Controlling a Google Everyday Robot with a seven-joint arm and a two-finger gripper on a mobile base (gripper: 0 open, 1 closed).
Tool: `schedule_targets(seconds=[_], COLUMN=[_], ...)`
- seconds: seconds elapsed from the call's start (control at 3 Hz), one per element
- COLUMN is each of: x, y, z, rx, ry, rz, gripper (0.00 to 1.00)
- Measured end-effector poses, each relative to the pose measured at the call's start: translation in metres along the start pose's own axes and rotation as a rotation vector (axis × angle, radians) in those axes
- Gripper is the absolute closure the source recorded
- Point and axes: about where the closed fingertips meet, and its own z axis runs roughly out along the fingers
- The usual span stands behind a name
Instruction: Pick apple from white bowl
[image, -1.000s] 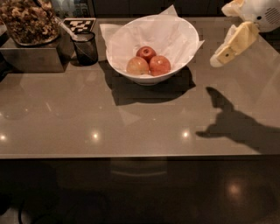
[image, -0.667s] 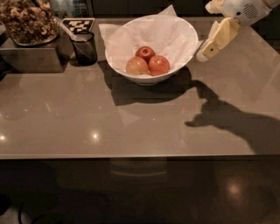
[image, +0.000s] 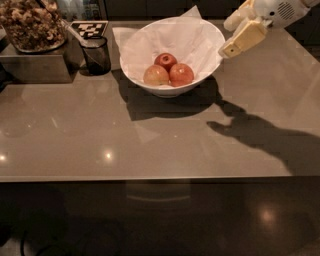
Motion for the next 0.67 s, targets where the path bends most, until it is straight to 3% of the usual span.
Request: schedule_targets(seconds=[0.67], x=[-0.023], y=[-0.024], z=[0.058], rx=[-0.058], ry=[-0.051], rz=[-0.056], gripper=[0.35])
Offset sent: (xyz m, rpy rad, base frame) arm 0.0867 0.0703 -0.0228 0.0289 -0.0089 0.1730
